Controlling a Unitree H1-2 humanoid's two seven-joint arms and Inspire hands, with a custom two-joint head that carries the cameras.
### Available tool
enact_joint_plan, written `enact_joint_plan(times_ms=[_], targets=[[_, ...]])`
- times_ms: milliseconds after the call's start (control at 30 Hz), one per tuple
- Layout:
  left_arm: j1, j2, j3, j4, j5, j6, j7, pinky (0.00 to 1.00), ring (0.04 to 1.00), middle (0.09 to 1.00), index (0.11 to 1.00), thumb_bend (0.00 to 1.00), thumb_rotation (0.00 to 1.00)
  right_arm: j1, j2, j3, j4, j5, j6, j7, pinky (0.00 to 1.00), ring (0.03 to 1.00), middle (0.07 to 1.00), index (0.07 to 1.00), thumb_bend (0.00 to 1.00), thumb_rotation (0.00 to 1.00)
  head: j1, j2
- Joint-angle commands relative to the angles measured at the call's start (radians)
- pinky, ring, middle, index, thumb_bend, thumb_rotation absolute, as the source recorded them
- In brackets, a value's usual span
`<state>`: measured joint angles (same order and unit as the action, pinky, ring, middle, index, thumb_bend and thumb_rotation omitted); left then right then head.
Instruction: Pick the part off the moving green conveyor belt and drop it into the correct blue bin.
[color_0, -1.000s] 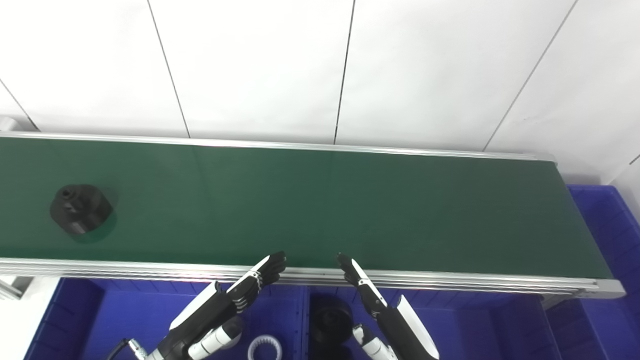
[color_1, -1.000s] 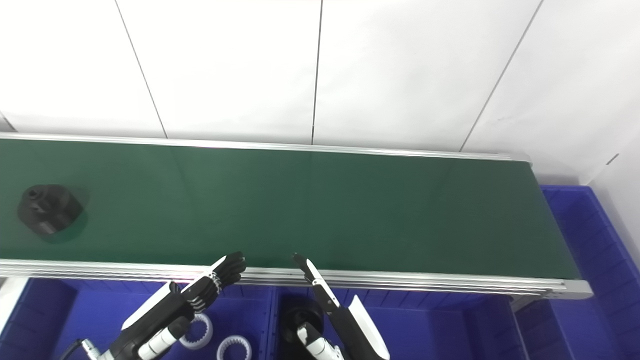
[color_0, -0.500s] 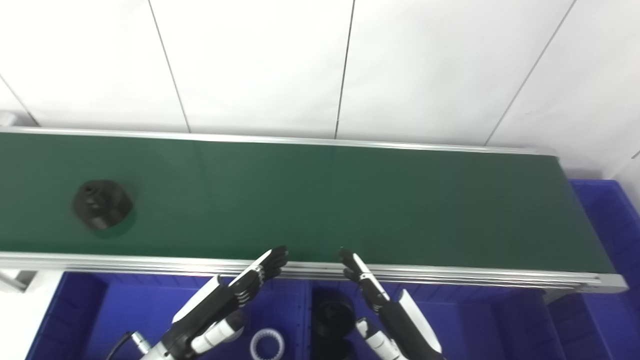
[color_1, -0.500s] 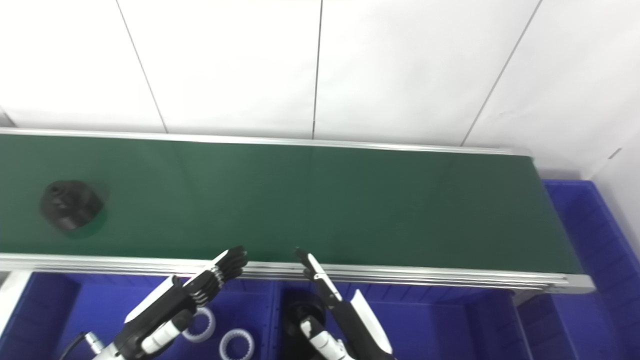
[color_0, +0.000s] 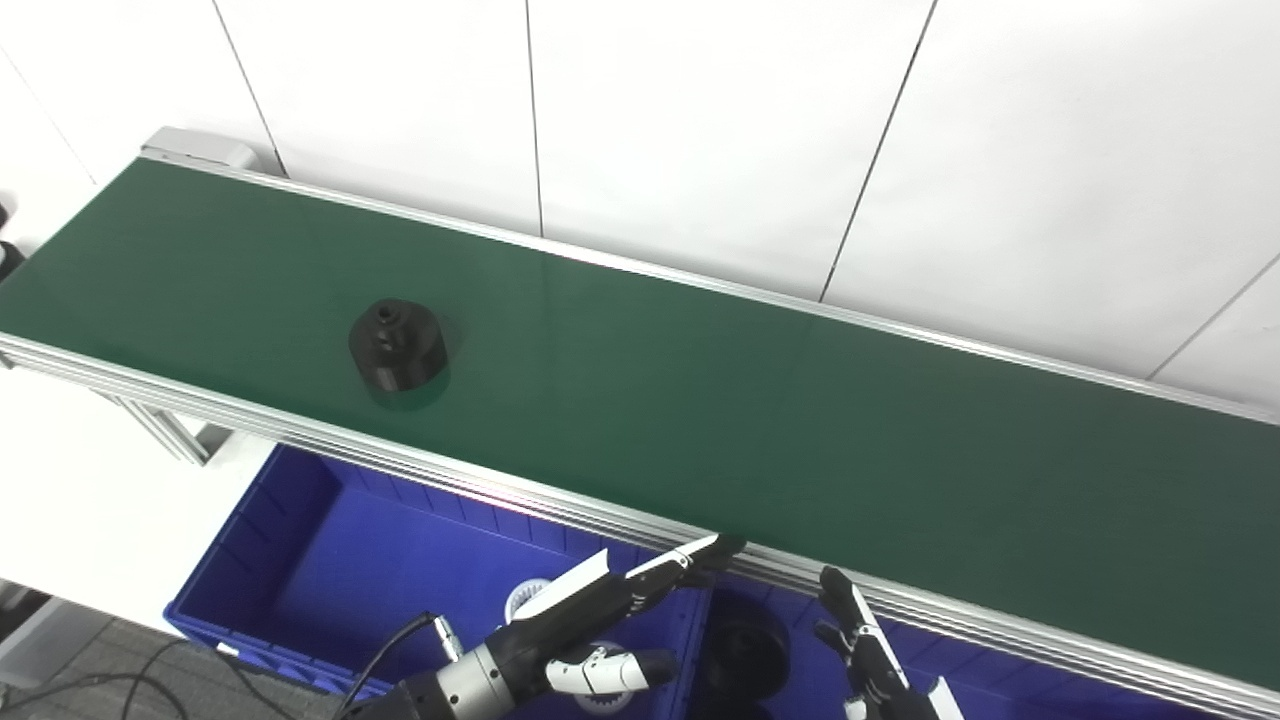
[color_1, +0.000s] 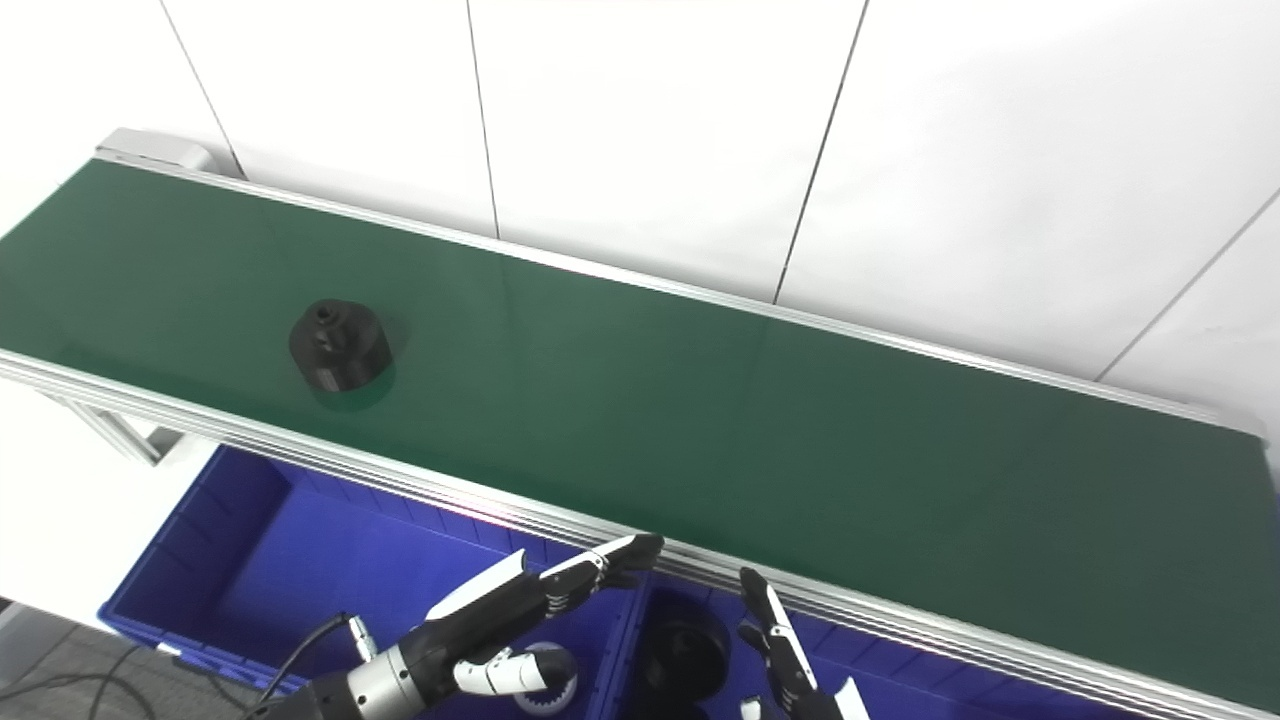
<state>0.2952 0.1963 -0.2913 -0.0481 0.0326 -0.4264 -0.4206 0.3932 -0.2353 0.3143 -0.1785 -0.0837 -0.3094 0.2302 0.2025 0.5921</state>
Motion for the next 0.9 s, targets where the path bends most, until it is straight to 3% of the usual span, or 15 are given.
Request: enact_joint_plan(times_ms=[0,367,567,867], targets=[[-0.014,0.011,0.001,-0.023,0.004,-0.04,0.014,0.92,0.963,0.985,0.964,0.46,0.81,-0.012,0.012,0.001,-0.025,0.007,-0.069,0.002,0.92,1.0,1.0,0.999,0.44,1.0,-0.01,0.0],[-0.025,0.021,-0.004,-0.027,0.004,-0.036,0.025,0.93,0.972,0.99,0.969,0.46,0.84,-0.053,0.034,-0.027,-0.063,-0.018,-0.052,-0.021,0.95,0.994,1.0,0.985,0.47,0.97,-0.042,0.008],[-0.033,0.023,-0.01,-0.022,0.001,-0.038,0.025,0.94,0.977,0.993,0.973,0.45,0.85,-0.185,0.038,-0.073,-0.113,-0.071,-0.05,-0.035,0.92,0.969,0.986,0.963,0.43,0.95,-0.057,0.012],[-0.033,0.025,-0.013,-0.025,0.012,-0.041,0.031,0.94,0.973,0.991,0.971,0.45,0.88,-0.42,0.071,-0.1,-0.142,-0.192,0.044,-0.035,0.88,0.937,0.955,0.938,0.4,0.93,-0.069,0.017]])
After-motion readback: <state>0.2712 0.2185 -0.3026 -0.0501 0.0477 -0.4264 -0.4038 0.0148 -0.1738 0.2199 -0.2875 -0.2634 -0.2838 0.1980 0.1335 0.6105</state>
